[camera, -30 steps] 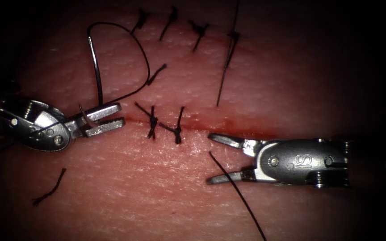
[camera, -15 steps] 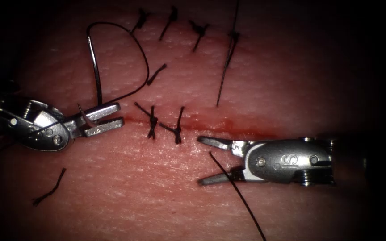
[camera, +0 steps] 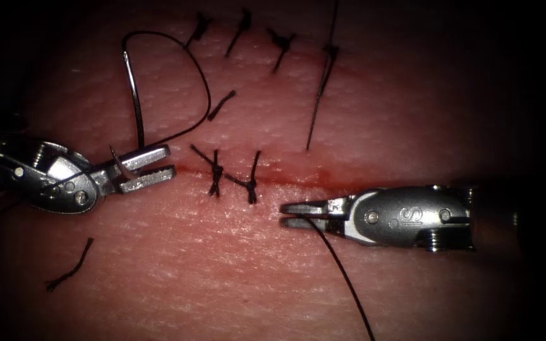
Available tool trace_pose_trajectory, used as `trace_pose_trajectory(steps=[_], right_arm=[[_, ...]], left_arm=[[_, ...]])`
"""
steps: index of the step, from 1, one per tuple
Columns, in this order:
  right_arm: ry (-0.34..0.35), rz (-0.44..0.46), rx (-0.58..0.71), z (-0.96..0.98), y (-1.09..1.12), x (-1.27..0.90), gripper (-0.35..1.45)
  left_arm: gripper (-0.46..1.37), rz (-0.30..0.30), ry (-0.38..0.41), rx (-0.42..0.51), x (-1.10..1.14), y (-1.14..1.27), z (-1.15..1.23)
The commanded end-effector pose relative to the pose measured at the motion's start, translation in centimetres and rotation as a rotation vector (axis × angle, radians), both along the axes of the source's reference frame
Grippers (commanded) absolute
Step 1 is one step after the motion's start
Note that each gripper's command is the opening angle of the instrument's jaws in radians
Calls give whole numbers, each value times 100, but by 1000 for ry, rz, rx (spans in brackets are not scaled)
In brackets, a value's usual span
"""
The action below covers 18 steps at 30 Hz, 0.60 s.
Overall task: Wound Closure
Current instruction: With the right gripper, repeatedly pull the suture through the wound.
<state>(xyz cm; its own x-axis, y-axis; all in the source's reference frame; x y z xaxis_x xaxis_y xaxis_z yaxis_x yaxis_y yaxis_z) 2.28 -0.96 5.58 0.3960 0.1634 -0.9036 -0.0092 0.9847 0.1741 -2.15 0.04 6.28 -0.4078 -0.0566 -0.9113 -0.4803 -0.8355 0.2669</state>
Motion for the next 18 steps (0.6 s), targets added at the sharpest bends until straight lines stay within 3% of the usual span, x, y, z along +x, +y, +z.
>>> trace_pose_trajectory(steps=[1, 11, 18], right_arm=[[-3, 3, 7, -2, 0, -2, -35], [0, -5, 96, -13, -9, 2, -35], [-27, -66, 171, -26, -43, 4, -35]], left_arm=[[-35, 6, 0, 3, 0, 0, 0], [-35, 6, 0, 3, 0, 0, 0], [-35, 4, -3, 7, 0, 0, 0]])
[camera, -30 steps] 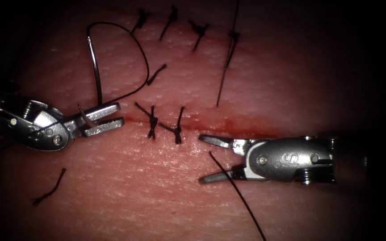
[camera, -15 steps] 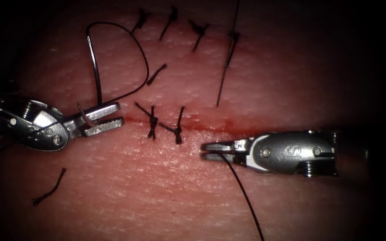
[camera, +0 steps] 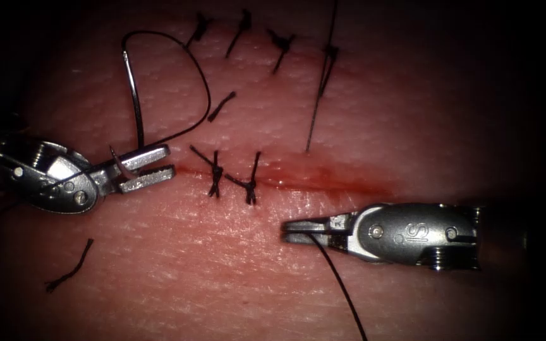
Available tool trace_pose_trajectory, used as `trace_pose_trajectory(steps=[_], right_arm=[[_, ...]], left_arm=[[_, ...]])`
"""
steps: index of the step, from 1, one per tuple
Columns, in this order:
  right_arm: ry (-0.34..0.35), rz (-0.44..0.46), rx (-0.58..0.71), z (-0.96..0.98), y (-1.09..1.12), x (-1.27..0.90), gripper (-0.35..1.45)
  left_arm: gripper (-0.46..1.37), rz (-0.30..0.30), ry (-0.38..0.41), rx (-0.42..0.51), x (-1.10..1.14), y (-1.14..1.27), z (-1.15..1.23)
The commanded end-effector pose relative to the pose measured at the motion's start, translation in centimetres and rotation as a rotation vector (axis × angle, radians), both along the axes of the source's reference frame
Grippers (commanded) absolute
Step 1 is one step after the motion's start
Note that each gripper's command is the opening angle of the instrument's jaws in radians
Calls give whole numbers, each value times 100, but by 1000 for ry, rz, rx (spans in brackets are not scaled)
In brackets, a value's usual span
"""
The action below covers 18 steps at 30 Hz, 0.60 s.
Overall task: Wound Closure
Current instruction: With the right gripper, repeatedly pull the suture through the wound.
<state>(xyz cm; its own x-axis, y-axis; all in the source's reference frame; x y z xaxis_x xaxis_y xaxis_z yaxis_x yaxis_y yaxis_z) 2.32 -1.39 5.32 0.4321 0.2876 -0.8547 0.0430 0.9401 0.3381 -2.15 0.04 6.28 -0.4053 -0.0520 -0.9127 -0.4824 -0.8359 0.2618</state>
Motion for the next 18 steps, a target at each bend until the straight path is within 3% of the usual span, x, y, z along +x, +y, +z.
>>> trace_pose_trajectory(steps=[1, 18], right_arm=[[-3, -9, 2, -2, -3, 0, -35], [-17, -93, 11, -43, -75, 1, -35]], left_arm=[[-35, 6, 0, 3, 0, 0, 0], [-35, 5, 0, 2, -2, 0, 1]])
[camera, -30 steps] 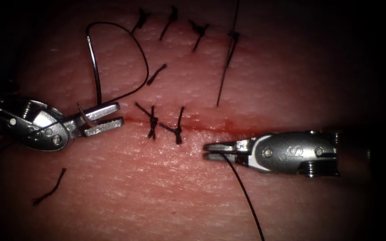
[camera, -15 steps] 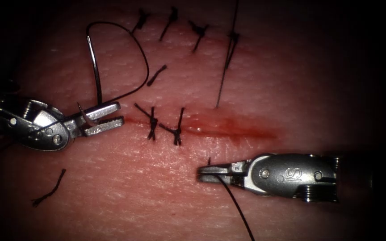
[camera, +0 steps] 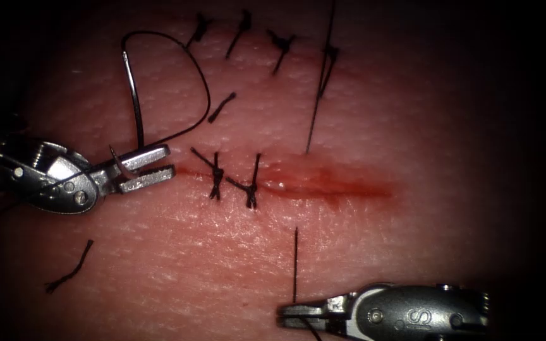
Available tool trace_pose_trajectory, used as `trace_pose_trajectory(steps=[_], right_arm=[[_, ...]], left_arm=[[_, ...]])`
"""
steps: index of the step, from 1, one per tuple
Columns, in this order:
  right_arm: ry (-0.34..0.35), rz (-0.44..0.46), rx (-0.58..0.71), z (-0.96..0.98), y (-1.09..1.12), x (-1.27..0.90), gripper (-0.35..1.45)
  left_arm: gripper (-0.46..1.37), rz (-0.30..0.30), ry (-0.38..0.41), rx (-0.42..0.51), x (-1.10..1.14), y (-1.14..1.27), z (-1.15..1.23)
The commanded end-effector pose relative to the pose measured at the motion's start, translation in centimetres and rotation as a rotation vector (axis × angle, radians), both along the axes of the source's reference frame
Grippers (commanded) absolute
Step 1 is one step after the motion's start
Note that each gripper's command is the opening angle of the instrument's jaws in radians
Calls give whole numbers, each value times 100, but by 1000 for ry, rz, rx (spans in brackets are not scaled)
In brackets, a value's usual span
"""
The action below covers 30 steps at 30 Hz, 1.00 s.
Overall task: Wound Closure
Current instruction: With the right gripper, repeatedly pull the suture through the wound.
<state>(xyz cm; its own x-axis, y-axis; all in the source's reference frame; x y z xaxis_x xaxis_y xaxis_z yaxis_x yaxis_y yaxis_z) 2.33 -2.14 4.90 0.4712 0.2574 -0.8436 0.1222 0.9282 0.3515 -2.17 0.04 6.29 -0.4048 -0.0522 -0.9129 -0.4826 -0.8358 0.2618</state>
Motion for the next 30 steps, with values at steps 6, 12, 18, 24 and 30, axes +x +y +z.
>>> trace_pose_trajectory(steps=[6, 12, 18, 24, 30], right_arm=[[1, -37, -1, -18, -28, 3, -35], [14, -77, 2, -41, -62, 8, -35], [29, -99, 4, -63, -88, 17, -35], [34, -100, 8, -75, -94, 23, -35], [41, -14, -13, -71, -77, 23, 64]], left_arm=[[-35, 8, -1, 2, 0, 0, 0], [-35, 8, -1, 2, -1, 0, 1], [-35, 8, -1, 2, -1, 0, 1], [-35, 8, -1, 2, 0, 0, 0], [-35, 8, -1, 2, 0, 0, 0]])
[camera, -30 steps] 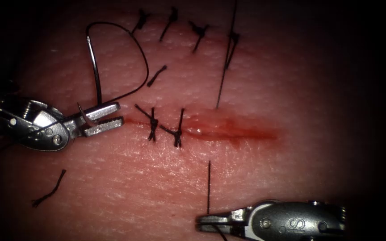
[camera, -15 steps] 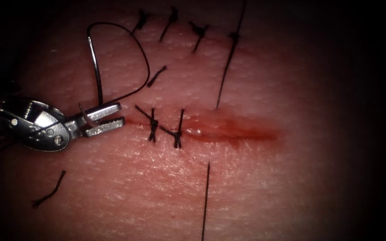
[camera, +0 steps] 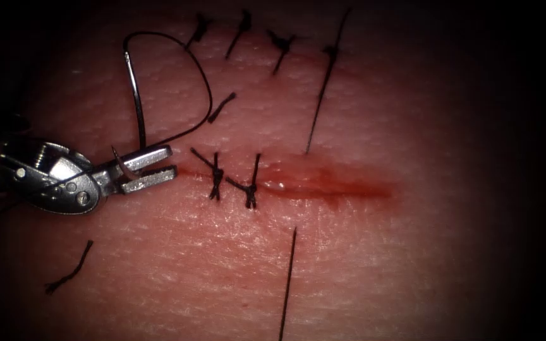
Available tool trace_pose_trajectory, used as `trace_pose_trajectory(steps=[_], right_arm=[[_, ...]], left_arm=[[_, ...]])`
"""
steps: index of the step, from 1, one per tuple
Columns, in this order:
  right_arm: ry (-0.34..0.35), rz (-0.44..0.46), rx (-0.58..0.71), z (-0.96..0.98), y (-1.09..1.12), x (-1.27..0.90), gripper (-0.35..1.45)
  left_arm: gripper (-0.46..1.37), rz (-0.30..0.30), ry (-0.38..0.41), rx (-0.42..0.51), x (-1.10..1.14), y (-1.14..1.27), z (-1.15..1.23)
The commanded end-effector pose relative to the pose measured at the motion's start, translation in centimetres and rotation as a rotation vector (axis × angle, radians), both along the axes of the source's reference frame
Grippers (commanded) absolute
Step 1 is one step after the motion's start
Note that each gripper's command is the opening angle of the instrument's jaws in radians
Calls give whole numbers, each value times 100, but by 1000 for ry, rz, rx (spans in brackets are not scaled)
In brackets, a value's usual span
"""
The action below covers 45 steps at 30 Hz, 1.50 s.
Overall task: Wound Closure
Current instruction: With the right gripper, repeatedly pull the suture through the wound.
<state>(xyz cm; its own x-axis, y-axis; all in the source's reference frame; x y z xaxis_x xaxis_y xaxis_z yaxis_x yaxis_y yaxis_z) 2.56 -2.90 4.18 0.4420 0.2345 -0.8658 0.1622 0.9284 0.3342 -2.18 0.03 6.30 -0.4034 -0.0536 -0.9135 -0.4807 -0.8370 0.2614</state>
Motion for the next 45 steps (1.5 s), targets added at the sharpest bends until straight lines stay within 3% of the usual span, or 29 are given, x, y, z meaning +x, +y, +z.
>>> trace_pose_trajectory(steps=[1, 4, 9, 13, 23, 27, 31, 34, 39, 45], right_arm=[[-9, 33, -7, 1, 3, -1, 117], [-52, 108, -39, -2, 15, -12, 143], [-35, 148, -57, -11, 35, -36, 142], [-52, 216, -95, -17, 66, -66, 142], [-95, 310, -101, 3, 128, -108, 144], [-85, 321, -95, 10, 142, -115, 144], [-52, 318, -93, 4, 145, -130, 144], [-25, 312, -75, -8, 148, -150, 144], [25, 344, -58, -34, 162, -203, 141], [-11, 397, -57, -32, 185, -233, 143]], left_arm=[[-35, 6, 0, 2, 0, 0, 0], [-35, 6, 0, 3, 1, 0, 0], [-35, 6, 0, 2, 1, 0, 0], [-35, 6, 0, 2, 0, 0, 0], [-35, 6, 0, 2, 0, 0, 0], [-35, 6, 0, 2, 0, 0, 0], [-35, 6, 0, 2, 0, 0, 0], [-35, 6, 0, 2, -1, 0, 1], [-35, 5, 1, 1, -2, 0, 1], [-35, 9, -1, 1, -4, 0, 2]])
